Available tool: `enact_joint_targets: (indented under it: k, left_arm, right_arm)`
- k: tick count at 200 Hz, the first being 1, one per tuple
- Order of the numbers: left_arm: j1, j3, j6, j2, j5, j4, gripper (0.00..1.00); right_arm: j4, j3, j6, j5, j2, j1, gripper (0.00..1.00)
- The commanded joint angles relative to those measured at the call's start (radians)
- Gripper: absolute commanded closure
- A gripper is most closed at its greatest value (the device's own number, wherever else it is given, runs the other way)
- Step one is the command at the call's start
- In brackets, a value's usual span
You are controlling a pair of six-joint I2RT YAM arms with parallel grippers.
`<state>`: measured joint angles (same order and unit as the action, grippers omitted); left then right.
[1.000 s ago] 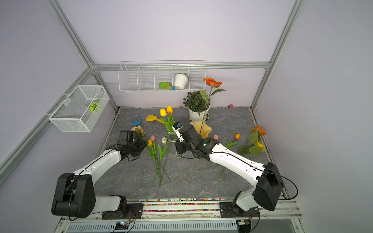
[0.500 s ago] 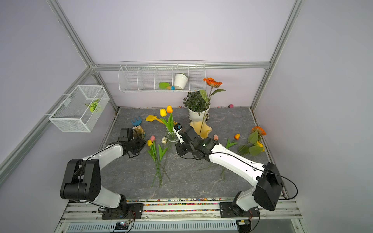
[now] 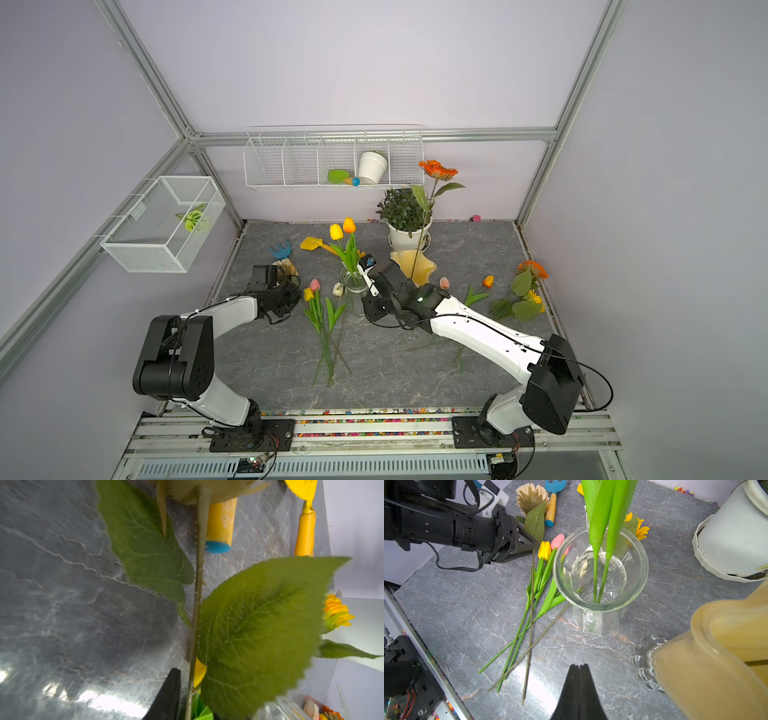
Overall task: Arrange the flowers in different vases according to their variety
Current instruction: Pick up the flower at the center of the board.
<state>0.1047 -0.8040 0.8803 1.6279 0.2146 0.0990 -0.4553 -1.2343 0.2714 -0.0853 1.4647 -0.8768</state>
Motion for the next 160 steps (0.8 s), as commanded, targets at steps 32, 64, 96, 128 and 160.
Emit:
enact_joint_targets:
  k: [32, 64, 96, 128, 160]
  left_arm:
    - [-0.005, 0.002, -0.009, 0.029, -0.016, -0.033, 0.76]
    - [-0.005, -0.002, -0.023, 0.035, -0.029, -0.027, 1.0]
    - [-0.005, -0.006, -0.032, 0.035, -0.029, -0.021, 1.0]
    - [-0.005, -0.029, -0.067, -0.046, -0.072, 0.064, 1.0]
    - [-0.005, -0.108, -0.143, -0.245, -0.189, 0.258, 1.0]
  right_arm:
    - [-0.031, 0.009, 0.011, -0.027, -0.002, -0.008, 0.99]
    - [-0.035, 0.001, 0.012, -0.028, 0.006, -0.008, 0.99]
    - [-0.044, -0.007, 0.012, -0.034, 0.01, -0.008, 1.0]
    - [-0.064, -0.016, 0.011, -0.052, -0.015, -0.008, 1.0]
    - [-0.101, -0.005, 0.031, -0.085, -0.093, -0.008, 1.0]
